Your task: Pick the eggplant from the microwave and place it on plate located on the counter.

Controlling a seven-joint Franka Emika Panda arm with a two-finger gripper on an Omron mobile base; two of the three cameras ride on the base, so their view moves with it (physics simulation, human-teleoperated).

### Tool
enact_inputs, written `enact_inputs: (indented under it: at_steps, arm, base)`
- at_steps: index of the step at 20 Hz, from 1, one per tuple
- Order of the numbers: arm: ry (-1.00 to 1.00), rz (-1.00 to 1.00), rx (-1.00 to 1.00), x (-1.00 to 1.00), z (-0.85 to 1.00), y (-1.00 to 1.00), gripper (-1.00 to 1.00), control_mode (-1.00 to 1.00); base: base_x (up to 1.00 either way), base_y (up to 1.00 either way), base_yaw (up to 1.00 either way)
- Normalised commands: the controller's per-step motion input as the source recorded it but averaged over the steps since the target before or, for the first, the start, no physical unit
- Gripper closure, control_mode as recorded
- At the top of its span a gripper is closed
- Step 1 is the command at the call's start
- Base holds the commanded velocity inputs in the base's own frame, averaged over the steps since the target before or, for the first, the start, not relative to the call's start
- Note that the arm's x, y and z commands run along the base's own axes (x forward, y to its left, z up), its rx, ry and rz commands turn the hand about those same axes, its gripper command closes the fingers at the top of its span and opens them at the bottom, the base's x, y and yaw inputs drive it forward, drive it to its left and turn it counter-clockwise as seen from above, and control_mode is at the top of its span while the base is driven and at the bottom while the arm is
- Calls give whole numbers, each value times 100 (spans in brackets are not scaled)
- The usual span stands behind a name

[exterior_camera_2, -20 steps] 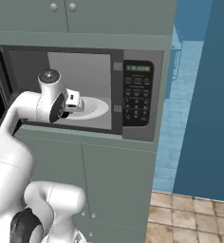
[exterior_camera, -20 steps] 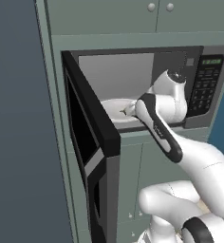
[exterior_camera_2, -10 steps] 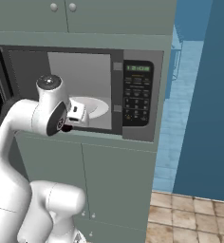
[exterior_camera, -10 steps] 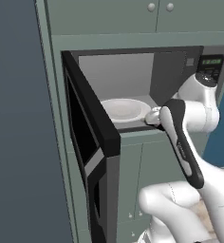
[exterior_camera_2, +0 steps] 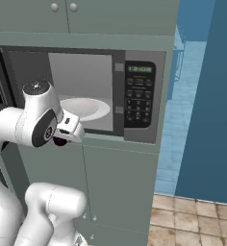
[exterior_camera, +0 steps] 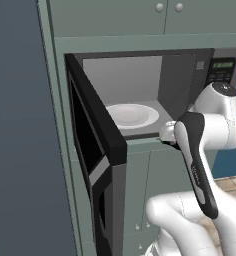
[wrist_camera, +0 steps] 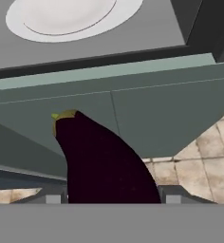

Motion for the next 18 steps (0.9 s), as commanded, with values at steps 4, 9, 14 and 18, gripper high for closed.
enact_inputs:
  at_steps: [4,9,14,18]
  arm:
    - [9,-10,0,-14,1,3,100,-100]
    - [7,0,0,-1,8,0,100,-100]
    - [1,9,0,-23,0,0,100,-100]
    - [0,7,0,-29,2,0,100,-100]
  base:
    - [0,0,0]
    - [0,0,0]
    - [0,0,0]
    - [0,0,0]
